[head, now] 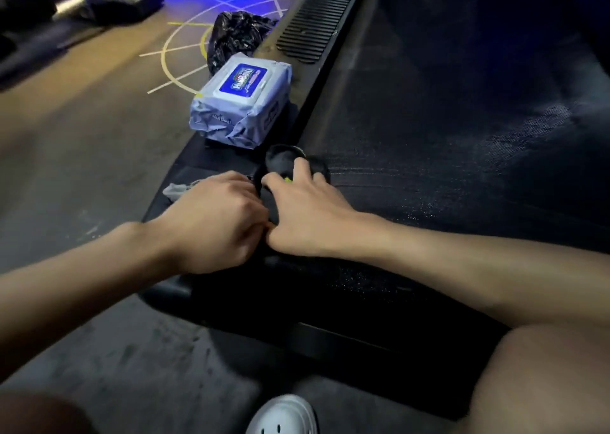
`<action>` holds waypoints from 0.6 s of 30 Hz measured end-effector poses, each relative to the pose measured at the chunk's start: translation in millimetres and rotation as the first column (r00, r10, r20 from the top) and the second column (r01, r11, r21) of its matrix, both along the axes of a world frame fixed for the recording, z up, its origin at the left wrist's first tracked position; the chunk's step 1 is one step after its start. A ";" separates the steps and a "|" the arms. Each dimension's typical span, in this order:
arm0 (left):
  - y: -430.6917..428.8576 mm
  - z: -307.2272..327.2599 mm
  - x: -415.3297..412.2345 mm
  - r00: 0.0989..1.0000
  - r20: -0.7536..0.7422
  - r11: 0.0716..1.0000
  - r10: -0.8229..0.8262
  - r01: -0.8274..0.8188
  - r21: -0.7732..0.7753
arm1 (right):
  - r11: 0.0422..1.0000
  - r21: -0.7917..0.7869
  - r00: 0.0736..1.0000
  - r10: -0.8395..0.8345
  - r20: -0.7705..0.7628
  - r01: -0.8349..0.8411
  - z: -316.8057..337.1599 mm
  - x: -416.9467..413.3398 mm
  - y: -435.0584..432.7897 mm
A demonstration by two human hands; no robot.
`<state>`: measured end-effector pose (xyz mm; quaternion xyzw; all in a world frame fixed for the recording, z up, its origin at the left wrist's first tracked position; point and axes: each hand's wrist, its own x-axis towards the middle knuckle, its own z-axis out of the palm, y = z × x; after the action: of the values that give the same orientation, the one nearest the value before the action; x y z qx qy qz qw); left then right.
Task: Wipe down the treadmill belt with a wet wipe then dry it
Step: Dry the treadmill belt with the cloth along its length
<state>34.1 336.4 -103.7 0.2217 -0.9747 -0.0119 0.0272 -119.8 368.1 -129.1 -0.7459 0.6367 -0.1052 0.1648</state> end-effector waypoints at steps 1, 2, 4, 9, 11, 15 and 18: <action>2.2 -1.5 -4.4 0.999 -0.030 0.999 0.034 -0.035 -0.018 | 1.000 -0.017 1.000 0.005 0.014 -0.005 -2.4 -1.8 5.7; 4.3 -1.7 -9.5 0.995 -0.067 0.997 0.070 -0.072 -0.031 | 0.999 -0.032 1.000 0.012 0.025 -0.011 -5.2 -4.0 11.7; 8.1 -4.2 -16.1 0.982 -0.155 0.992 0.111 -0.117 -0.035 | 0.997 -0.068 0.999 0.028 0.028 -0.026 -8.9 -7.9 23.5; 19.4 -21.0 -28.0 0.791 -0.495 0.931 0.360 -0.268 0.249 | 0.983 -0.145 0.993 0.109 -0.038 -0.114 -13.5 -21.0 51.5; 15.8 -25.1 -43.7 0.675 -0.540 0.863 0.502 -0.346 0.369 | 0.976 -0.154 0.986 0.145 -0.084 -0.156 -18.8 -29.9 66.1; 11.8 -25.1 -78.9 0.759 -0.513 0.906 0.401 -0.244 0.346 | 0.990 -0.086 0.989 0.105 -0.101 -0.113 -21.5 -58.5 95.0; 4.5 -35.6 -94.4 0.860 -0.406 0.913 0.308 -0.149 0.379 | 0.994 -0.078 0.991 0.071 -0.116 -0.080 -22.1 -88.0 126.3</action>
<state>-60.2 341.0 -139.4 0.3296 -0.8902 -0.2258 0.2188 -207.8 494.5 -151.2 -0.7803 0.6115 -0.0828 0.1015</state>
